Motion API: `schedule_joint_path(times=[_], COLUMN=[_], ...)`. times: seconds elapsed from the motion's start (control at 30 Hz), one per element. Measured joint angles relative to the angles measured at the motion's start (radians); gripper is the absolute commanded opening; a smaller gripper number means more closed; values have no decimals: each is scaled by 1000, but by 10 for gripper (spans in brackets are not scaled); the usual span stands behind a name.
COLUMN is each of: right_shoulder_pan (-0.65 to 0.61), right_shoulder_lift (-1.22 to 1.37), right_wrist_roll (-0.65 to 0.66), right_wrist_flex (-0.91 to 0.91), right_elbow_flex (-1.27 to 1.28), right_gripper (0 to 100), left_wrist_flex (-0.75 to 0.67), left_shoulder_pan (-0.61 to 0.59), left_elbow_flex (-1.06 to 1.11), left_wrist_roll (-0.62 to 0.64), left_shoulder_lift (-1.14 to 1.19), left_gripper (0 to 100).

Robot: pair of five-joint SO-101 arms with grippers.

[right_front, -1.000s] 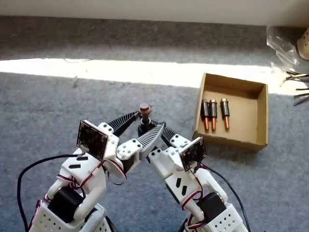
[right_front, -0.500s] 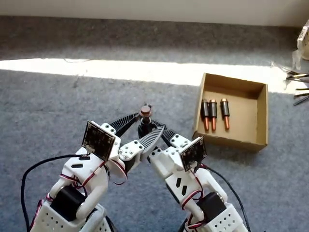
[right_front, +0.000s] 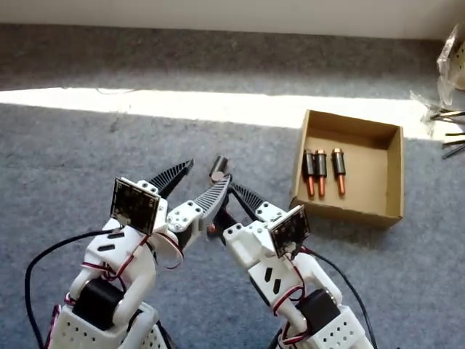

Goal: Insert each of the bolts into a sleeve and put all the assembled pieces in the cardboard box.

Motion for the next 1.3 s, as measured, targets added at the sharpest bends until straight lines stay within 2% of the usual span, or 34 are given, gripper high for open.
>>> schedule_joint_path(times=[0.23, 0.37, 0.73, 0.87, 0.93, 1.03, 1.17, 1.3], right_shoulder_pan=[0, 0, 0, 0, 2, 2, 5, 89], right_shoulder_lift=[0, 0, 0, 0, 0, 0, 0, 0], right_wrist_roll=[0, 0, 0, 9, 66, 130, 147, 149], right_wrist_flex=[0, 0, 0, 0, 17, 40, 41, 41], right_elbow_flex=[0, 0, 0, 0, 0, 0, 0, 0], right_gripper=[4, 4, 4, 4, 4, 4, 4, 4], left_wrist_flex=[0, 0, 0, 0, 0, 0, 0, 0], left_shoulder_pan=[-8, -52, -262, -324, -334, -345, -348, -391], left_elbow_flex=[0, -14, -112, -44, 15, 77, 146, 215], left_wrist_roll=[0, 0, 0, 0, 0, 0, 0, 0], left_shoulder_lift=[5, -5, -15, -17, -11, -5, -6, -5], left_gripper=[225, 221, 216, 91, 7, 30, 30, 32])
